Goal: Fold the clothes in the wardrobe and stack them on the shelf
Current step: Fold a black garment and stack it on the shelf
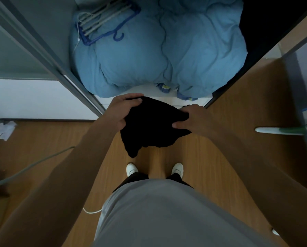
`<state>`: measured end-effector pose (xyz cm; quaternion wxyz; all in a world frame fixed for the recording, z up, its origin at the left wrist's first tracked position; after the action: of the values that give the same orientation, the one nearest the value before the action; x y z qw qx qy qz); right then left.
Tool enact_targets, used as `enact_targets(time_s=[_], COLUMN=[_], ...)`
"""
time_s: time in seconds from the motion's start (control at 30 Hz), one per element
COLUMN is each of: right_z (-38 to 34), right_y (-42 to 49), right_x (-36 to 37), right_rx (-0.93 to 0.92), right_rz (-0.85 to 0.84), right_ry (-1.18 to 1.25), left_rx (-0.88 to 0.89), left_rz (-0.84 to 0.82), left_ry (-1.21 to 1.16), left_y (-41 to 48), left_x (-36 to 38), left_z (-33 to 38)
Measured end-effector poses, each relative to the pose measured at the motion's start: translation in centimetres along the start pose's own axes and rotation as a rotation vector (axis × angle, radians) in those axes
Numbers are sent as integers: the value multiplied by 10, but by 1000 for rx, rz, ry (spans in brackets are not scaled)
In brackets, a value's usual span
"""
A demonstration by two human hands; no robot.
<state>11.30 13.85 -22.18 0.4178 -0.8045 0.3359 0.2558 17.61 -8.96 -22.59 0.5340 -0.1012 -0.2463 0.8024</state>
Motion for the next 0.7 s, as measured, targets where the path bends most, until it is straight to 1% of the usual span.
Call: enact_targets(time_s=[0.1,0.17,0.23,0.33,0.4,0.47,0.53,0.63,0.7], right_z=[2,-5,-9,-16,-21,-21,-21,-19,-20], right_y=[2,0,-2,-2,-2,-3,-7,-10,-13], right_x=[0,-5,-11,-16,-17,-17,-17,-18,-18], right_rx=[-63,-163,-186,-126,-77,-24,17,85,143], right_rz=[69,39,-35,-208,-246,-247,-270,-294,-316], right_ry=[41,93,206,433,672,954,1162,1322,1383], left_rx=[5,20,22,8,25,58,93,156,153], left_rz=[38,73,91,78,23,-86,-188,-242,-263], left_ry=[10,59,86,45,-11,-54,-31,100,79], left_y=[0,1,2,0,-1,-2,-2,-2,-2], left_x=[-3,-8,-11,-11,-10,-10,-10,-7,-4], left_z=[3,6,10,15,20,23,20,11,3])
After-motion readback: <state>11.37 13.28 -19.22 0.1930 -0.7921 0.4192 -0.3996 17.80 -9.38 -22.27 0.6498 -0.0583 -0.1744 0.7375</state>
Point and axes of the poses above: each hand's wrist, its own y-axis towards the middle knuckle, its own x-axis out of the palm, z = x × y, the point moved 4 cm from there along y, towards the middle knuckle, and after that the axes turned 6 degrees about x, right-handed, at the moved point
